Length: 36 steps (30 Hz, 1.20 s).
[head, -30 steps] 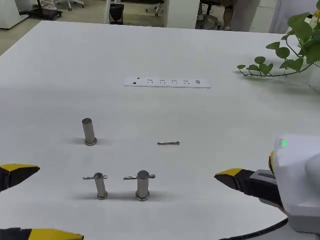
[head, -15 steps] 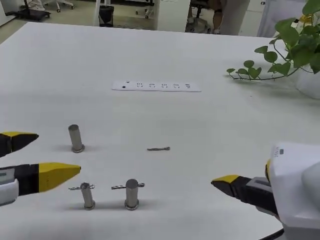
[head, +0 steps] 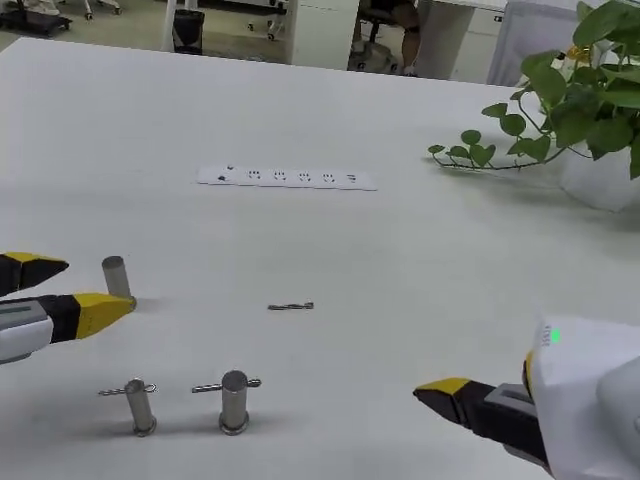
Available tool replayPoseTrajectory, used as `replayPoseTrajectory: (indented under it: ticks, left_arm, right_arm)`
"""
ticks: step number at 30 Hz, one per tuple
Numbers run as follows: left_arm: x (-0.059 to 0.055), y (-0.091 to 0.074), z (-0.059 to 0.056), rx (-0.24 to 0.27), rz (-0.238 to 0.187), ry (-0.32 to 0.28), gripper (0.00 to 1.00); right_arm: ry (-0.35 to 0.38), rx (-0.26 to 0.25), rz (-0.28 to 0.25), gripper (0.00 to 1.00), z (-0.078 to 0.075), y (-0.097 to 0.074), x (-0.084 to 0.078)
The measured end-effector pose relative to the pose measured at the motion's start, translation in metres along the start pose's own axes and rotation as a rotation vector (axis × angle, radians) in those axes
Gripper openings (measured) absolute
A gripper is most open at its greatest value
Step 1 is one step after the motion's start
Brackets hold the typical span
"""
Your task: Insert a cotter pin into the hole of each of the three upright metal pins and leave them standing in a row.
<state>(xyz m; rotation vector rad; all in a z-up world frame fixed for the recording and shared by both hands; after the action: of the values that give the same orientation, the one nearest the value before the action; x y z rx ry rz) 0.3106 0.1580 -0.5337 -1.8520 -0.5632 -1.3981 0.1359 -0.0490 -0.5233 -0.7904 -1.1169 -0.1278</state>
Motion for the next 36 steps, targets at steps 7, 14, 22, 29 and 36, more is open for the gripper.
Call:
replayPoseTrajectory:
  ticks: [7, 14, 22, 29, 36]
  left_arm:
    - [-0.008, 0.019, 0.016, 0.024, 0.032, 0.034, 0.41]
    - [-0.016, 0.035, 0.024, 0.023, 0.050, 0.051, 0.34]
    - [-0.024, 0.053, 0.023, -0.013, 0.038, 0.027, 0.26]
    - [-0.025, 0.055, 0.026, -0.004, 0.030, 0.075, 0.18]
    - [-0.029, 0.055, 0.033, -0.003, 0.053, 0.151, 0.11]
  right_arm:
    - [0.008, -0.003, 0.008, 0.98, 0.002, 0.002, -0.001]
    - [0.006, -0.005, 0.022, 0.98, 0.003, 0.002, -0.001]
    - [0.010, -0.008, 0.033, 0.97, 0.002, 0.002, -0.002]
    - [0.011, -0.008, 0.040, 0.96, 0.003, 0.003, -0.002]
    - [0.010, -0.005, 0.049, 0.95, 0.005, 0.006, -0.003]
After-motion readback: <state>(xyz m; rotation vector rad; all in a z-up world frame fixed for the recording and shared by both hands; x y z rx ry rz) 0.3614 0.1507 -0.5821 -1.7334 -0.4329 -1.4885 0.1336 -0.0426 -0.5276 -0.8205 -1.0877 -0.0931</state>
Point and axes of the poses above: the centre of the closed fingertips' face, and the gripper's own axes: y roughly forward along the fingers, z roughly to its left, x roughly out of its top, the point moved 1 cm from there along -y, roughly backward along the fingers, and after that the axes turned 10 degrees about -z, right-handed, at the moved point
